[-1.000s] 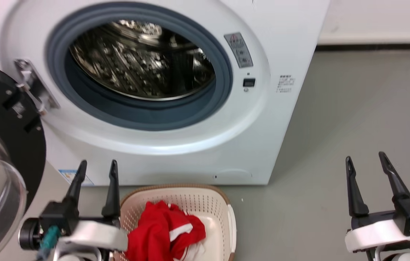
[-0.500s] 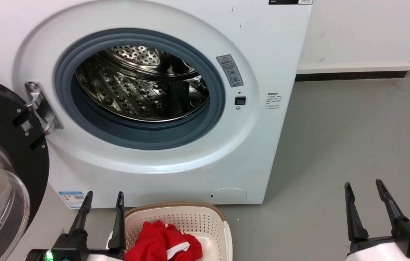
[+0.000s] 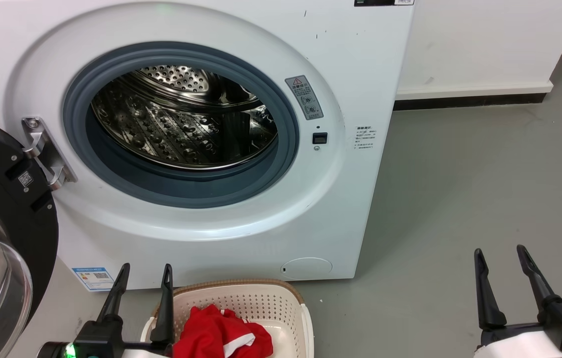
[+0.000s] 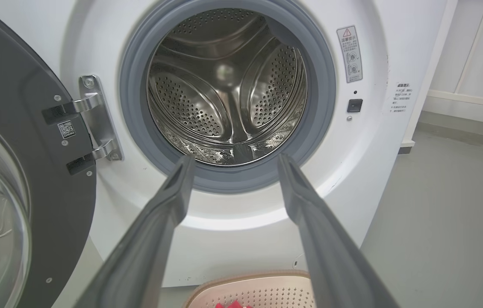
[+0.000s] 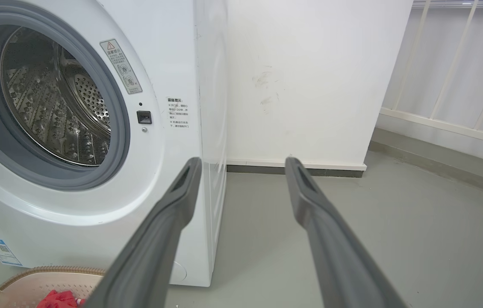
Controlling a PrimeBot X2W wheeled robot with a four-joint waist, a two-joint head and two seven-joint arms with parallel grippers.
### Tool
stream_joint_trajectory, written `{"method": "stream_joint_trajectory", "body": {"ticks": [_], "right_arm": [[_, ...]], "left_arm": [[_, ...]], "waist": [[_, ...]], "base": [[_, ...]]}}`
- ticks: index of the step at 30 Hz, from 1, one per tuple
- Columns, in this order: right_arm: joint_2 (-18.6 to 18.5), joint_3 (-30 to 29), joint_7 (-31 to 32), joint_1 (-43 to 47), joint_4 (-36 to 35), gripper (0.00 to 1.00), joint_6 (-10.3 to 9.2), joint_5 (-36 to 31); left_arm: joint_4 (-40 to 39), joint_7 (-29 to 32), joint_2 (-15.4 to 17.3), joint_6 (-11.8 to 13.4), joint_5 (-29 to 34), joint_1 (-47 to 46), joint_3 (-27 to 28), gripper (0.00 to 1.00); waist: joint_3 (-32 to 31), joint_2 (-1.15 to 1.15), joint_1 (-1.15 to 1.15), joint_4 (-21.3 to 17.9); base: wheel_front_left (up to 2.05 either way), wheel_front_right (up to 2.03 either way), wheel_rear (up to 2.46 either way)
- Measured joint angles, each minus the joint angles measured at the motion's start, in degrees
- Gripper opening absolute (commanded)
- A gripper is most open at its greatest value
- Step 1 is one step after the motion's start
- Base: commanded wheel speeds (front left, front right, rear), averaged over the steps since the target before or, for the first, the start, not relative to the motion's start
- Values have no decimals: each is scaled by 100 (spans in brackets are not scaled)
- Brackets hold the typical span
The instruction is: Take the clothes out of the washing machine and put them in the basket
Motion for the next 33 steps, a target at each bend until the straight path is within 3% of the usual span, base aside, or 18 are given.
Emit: {"method": "stream_joint_trajectory", "body": {"ticks": [20, 21, 25, 26, 33], "right_arm": [[0, 30, 0, -1, 0, 100, 0, -11], [1, 30, 0, 3, 7, 0, 0, -10], [5, 32, 19, 103, 209, 0, 1, -1], [5, 31, 104, 113, 309, 0, 1, 375], [5, 19, 308, 70, 379, 0, 1, 1241]], "left_arm": [[-21, 0, -42, 75, -2, 4, -2, 100], [-26, 0, -44, 75, -16, 4, -10, 0], [205, 34, -52, 75, -21, 26, -29, 0], [331, 155, -54, 71, -383, 21, -8, 0], [423, 339, -54, 40, -1218, -33, 46, 0]], "waist": [[14, 0, 0, 33], [16, 0, 0, 32], [16, 0, 0, 32], [20, 0, 1, 37], [27, 0, 1, 48]], "base": [[0, 0, 0], [0, 0, 0], [0, 0, 0], [0, 0, 0], [0, 0, 0]]}}
